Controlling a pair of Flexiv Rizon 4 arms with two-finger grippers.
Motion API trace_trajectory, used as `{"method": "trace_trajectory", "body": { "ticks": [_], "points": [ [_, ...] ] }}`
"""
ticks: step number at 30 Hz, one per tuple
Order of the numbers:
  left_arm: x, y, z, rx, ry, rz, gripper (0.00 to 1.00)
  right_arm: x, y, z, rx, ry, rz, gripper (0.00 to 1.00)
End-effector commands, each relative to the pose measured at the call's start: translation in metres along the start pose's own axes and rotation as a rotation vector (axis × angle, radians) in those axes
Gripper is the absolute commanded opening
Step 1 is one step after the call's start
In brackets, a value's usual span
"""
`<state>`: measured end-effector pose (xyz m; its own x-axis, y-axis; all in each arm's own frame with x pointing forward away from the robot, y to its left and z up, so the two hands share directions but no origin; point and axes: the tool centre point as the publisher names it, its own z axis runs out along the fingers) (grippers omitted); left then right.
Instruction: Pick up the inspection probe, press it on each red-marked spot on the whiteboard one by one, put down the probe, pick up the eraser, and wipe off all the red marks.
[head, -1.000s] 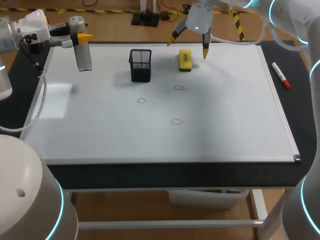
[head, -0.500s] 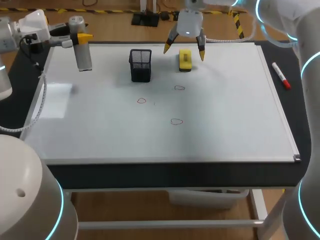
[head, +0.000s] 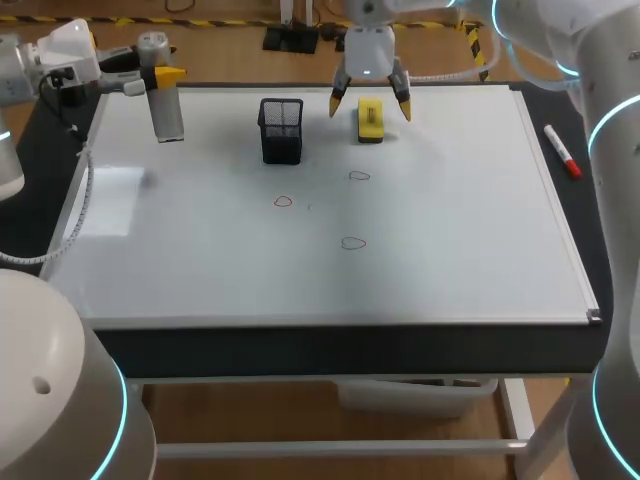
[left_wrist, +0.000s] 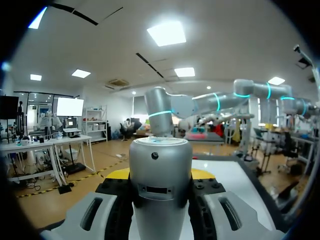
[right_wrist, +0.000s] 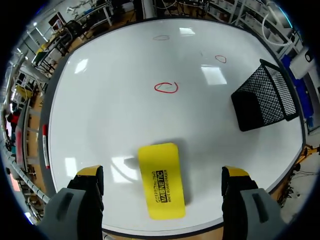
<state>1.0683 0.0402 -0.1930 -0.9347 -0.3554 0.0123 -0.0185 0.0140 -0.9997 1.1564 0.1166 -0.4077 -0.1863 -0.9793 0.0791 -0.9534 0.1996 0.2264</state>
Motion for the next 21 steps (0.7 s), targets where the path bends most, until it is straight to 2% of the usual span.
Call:
{"method": "trace_trajectory", "body": {
  "ticks": [1,10,14,21],
  "points": [
    [0.0009,-0.0012,-0.0003,0.0,-0.002,0.001,0.0,-0.0035,-0.0042,0.0001,-0.011,0.528,-0.027,1.0],
    [0.0009,-0.0012,-0.0003,0.0,-0.002,0.001,0.0,-0.001,-0.002,0.0033,0.005,0.495,-0.023,1.0],
    [0.0009,-0.0012,-0.0003,0.0,-0.002,0.001,0.0,0.0017,-0.0022,-0.0043,0.015,0.492,0.075,1.0],
    [0.0009,-0.0012,-0.0003,0.0,-0.002,0.001,0.0,0.0017,-0.0022,-0.0043,0.015,0.492,0.075,1.0]
  ]
}}
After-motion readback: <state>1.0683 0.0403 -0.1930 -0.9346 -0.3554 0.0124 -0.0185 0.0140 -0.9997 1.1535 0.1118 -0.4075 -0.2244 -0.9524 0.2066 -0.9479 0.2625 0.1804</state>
